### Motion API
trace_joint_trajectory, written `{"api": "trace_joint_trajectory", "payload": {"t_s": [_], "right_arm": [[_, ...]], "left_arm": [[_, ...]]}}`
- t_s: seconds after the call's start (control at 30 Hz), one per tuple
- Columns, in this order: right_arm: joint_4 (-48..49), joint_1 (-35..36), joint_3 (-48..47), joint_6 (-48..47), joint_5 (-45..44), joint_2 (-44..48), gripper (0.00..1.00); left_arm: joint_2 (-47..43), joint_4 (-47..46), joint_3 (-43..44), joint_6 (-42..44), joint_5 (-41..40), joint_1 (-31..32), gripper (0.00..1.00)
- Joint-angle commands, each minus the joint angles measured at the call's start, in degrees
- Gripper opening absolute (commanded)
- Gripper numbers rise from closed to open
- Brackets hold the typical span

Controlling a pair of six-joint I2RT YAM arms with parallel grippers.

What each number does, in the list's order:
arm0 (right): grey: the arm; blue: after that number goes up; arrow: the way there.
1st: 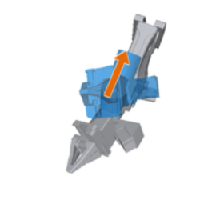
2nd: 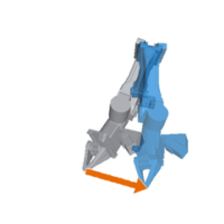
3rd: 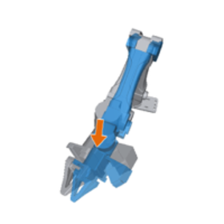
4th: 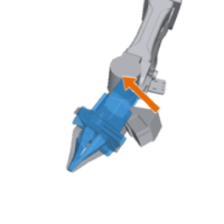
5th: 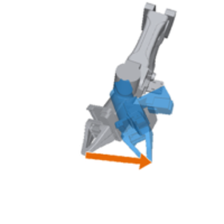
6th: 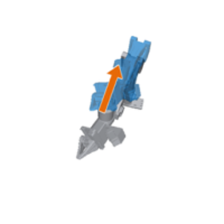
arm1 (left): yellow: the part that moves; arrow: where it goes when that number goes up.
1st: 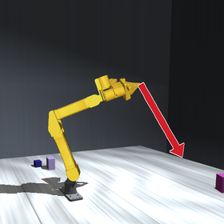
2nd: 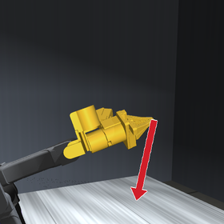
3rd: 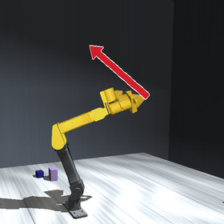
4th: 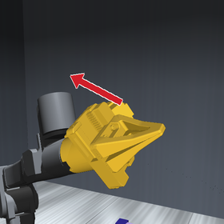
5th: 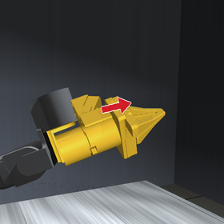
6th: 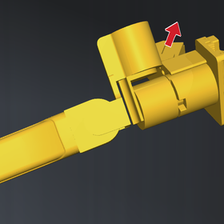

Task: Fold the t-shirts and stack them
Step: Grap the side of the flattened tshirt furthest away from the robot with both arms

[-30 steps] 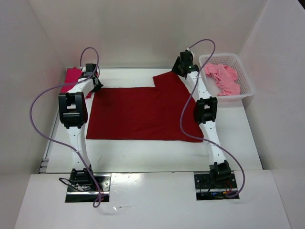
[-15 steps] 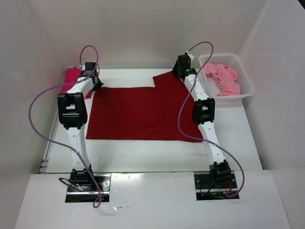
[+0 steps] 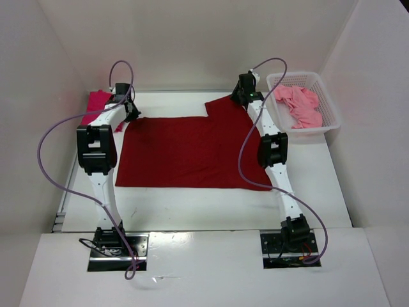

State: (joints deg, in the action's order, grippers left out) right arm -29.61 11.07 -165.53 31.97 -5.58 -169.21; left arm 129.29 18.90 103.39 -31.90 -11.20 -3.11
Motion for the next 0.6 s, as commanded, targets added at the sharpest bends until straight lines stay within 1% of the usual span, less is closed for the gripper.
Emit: {"api": "trace_joint_trajectory", "payload": {"t_s": [0.0, 0.07, 0.1, 0.2, 0.3, 0.33, 0.4, 0.47, 0.57], "right_arm": [[0.0, -0.8, -3.0, 2.9, 2.5, -1.2, 0.35], [0.0, -0.8, -3.5, 3.4, 2.5, -1.7, 0.33], [-0.5, -0.8, -3.5, 4.4, 3.1, -1.7, 0.29], [-0.5, -1.3, -3.5, 7.0, 5.1, -2.3, 0.24], [-1.1, -1.8, -5.5, 8.2, 6.4, -3.6, 0.16], [-1.1, -1.8, -5.5, 8.2, 6.4, -3.6, 0.12], [-1.1, -1.8, -6.0, 8.7, 6.4, -3.6, 0.08], [-1.1, -1.8, -8.6, 9.3, 6.4, -4.1, 0.03], [-1.7, -1.8, -13.2, 9.3, 5.8, -4.1, 0.01]], "left_arm": [[-4.1, -1.3, -1.3, -1.0, 1.3, 0.0, 0.00], [-4.7, -1.3, -1.8, -1.0, 1.3, 0.0, 0.00], [-5.4, -1.3, -2.3, -1.0, 1.3, 0.0, 0.00], [-6.0, -1.3, -2.3, -1.0, 0.2, 0.0, 0.00], [-6.5, -1.3, -2.9, -0.4, 0.2, 0.0, 0.00], [-6.5, -1.3, -3.5, -0.4, 0.2, 0.0, 0.00], [-6.5, -1.3, -4.1, -0.4, 0.2, 0.0, 0.00], [-6.5, -1.3, -4.7, -0.4, 0.8, 0.0, 0.00], [-6.5, -1.3, -5.2, -0.4, 0.8, 0.0, 0.00]]}}
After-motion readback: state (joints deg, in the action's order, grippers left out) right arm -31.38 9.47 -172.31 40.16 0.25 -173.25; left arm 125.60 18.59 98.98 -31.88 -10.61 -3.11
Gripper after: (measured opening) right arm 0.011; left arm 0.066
